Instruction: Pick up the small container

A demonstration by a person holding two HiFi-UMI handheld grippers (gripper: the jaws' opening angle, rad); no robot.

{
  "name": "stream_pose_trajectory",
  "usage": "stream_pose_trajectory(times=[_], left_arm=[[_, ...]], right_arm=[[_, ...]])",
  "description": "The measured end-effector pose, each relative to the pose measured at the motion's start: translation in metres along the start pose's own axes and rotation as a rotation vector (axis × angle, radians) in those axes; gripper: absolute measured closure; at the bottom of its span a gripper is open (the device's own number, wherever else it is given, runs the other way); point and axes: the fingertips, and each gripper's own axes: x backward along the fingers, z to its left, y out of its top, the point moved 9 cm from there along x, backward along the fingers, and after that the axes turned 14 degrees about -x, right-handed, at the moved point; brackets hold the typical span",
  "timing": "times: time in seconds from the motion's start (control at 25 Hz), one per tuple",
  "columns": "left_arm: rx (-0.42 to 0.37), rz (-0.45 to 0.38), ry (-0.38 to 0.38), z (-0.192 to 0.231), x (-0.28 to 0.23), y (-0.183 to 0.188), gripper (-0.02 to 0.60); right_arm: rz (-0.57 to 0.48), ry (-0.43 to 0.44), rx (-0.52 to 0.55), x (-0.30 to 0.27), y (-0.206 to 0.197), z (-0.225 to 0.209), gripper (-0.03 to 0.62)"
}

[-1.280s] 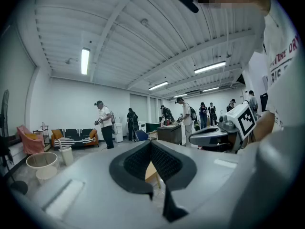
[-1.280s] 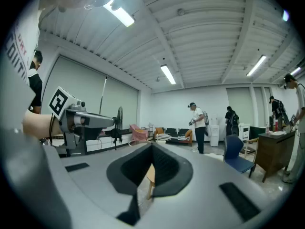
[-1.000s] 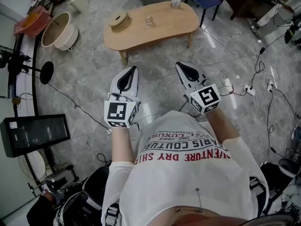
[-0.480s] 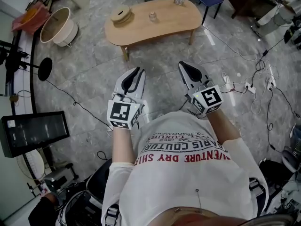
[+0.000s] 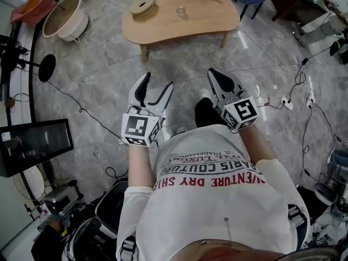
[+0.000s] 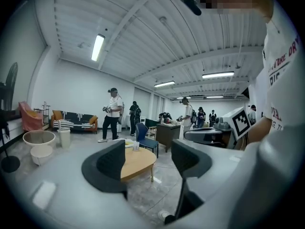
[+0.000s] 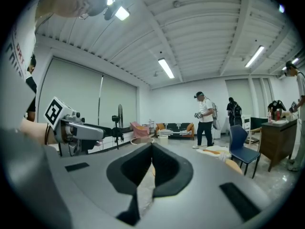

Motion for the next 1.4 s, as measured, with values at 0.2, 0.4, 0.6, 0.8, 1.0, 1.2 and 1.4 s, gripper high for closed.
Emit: stream_pose_trajectory(times=[0.2,0.4,0.6,0.8,1.0,1.2,1.4], left_arm=[[-0.028,0.035,0.047,0.014,-0.046,-0.003,0.293],[-0.04,0.058,0.095,0.035,-0.121,0.005,0.293],[-0.035,0.094,0.117,0.052,-0.22,0.018,0.293],[-0.013,0.103,0.135,0.07,-0.31,0.017,0.293],[0.026,0.126,0.143,0.08,-0.372,0.004,0.293],[0.067,0.157,0.151,0.106,-0.417,-0.028,0.293],[0.119,0.179,0.17,0.136,-0.461,-0.082,0.293]], right_arm=[[0.013,0.053,-0.01,-0.039,0.003,-0.048,0.588],[0.03,0.082,-0.046,-0.09,0.022,-0.122,0.588],[0.064,0.096,-0.08,-0.135,0.055,-0.218,0.588],[0.125,0.12,-0.034,-0.178,0.072,-0.296,0.588],[0.171,0.167,-0.052,-0.208,0.073,-0.348,0.588],[0.198,0.19,-0.057,-0.253,0.072,-0.381,0.588],[0.243,0.163,-0.06,-0.303,0.055,-0.411,0.588]])
